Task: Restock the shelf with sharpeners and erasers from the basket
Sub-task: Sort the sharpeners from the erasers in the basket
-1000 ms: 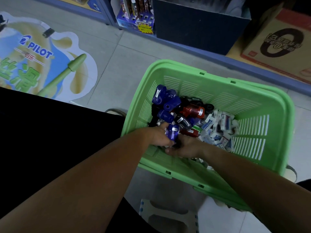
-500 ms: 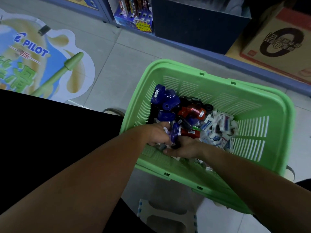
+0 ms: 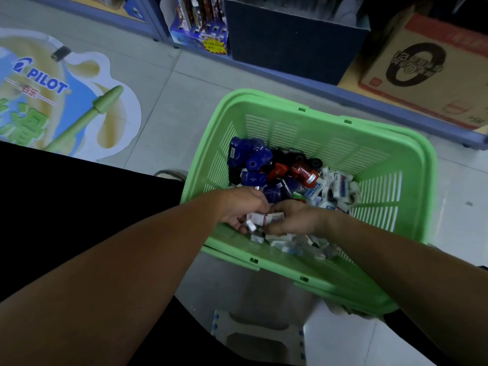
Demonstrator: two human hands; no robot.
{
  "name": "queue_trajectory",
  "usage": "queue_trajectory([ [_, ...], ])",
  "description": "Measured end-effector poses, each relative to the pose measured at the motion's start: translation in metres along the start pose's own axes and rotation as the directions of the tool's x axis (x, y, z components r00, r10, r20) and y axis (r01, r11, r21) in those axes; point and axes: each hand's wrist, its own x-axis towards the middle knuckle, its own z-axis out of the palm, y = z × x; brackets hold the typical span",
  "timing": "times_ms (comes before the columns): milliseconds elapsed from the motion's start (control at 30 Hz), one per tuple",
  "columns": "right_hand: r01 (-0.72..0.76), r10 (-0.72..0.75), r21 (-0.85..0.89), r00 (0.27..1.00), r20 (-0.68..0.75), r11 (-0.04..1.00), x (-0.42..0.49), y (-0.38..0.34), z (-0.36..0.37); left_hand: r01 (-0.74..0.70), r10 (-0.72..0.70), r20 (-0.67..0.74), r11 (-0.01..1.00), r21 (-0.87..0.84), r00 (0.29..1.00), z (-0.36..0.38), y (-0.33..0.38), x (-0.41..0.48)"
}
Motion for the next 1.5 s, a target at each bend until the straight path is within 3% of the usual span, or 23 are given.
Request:
queue_trajectory([
  [200, -0.073, 0.084, -0.151, 0.994, 0.064, 0.986, -0.032, 0.008, -0.023, -0.033, 0.031, 0.128, 0.999, 0.019, 0.991, 0.026, 0.022, -0.019],
  [300, -0.111, 0.118, -0.167, 0.993, 0.031, 0.98, -0.056, 0.018, -0.038, -0.093, 0.098, 0.144, 0.995, -0.037, 0.985, 0.056, 0.035, -0.014],
  [433, -0.182, 0.143, -0.291, 0.978, -0.15, 0.939, -0.079, 0.03, -0.055, -0.139, 0.179, 0.222, 0.973, -0.184, 0.959, 0.077, 0.046, -0.007],
  [533, -0.223, 0.13, -0.327, 0.95, -0.282, 0.918, -0.086, 0.031, -0.057, -0.175, 0.183, 0.214, 0.983, -0.055, 0.96, 0.087, 0.044, -0.001],
  [600, -0.243, 0.048, -0.474, 0.921, -0.386, 0.846, -0.088, 0.023, -0.055, -0.233, 0.218, 0.197, 0.971, 0.055, 0.956, 0.096, 0.043, 0.003],
  [733, -0.312, -0.09, -0.631, 0.849, -0.521, 0.711, -0.087, 0.0, -0.057, -0.255, 0.249, 0.258, 0.967, -0.008, 0.934, 0.093, 0.037, 0.003],
  [800, -0.261, -0.11, -0.599, 0.852, -0.511, 0.757, -0.08, -0.009, -0.056, -0.249, 0.257, 0.197, 0.966, -0.062, 0.946, 0.078, 0.032, -0.002],
  [900, -0.037, -0.138, -0.374, 0.892, -0.431, 0.927, -0.059, -0.013, -0.044, -0.207, 0.201, -0.098, 0.977, -0.057, 0.975, 0.045, 0.026, -0.008],
  [967, 0.013, -0.143, -0.32, 0.912, -0.384, 0.947, -0.04, -0.009, -0.032, -0.156, 0.17, -0.341, 0.985, 0.067, 0.925, 0.021, 0.018, -0.008],
  [1033, 0.01, -0.184, -0.395, 0.896, -0.404, 0.919, -0.021, -0.001, -0.023, -0.063, 0.197, -0.467, 0.956, 0.286, 0.862, 0.002, 0.008, -0.006],
  [1100, -0.013, -0.225, -0.457, 0.858, -0.461, 0.889, -0.007, 0.005, -0.019, 0.033, 0.196, -0.471, 0.9, 0.435, 0.86, -0.002, -0.002, -0.009],
  [1233, -0.05, -0.3, -0.546, 0.792, -0.531, 0.836, 0.005, 0.008, -0.012, 0.037, 0.139, -0.269, 0.829, 0.558, 0.953, 0.006, -0.003, -0.008],
  [1400, -0.136, -0.32, -0.706, 0.821, -0.473, 0.695, 0.019, 0.0, 0.0, 0.027, 0.079, -0.168, 0.833, 0.552, 0.983, 0.001, 0.001, -0.005],
  [1500, -0.074, -0.283, -0.592, 0.826, -0.488, 0.803, 0.022, -0.001, -0.009, 0.006, 0.099, -0.206, 0.889, 0.458, 0.973, 0.0, -0.009, 0.002],
])
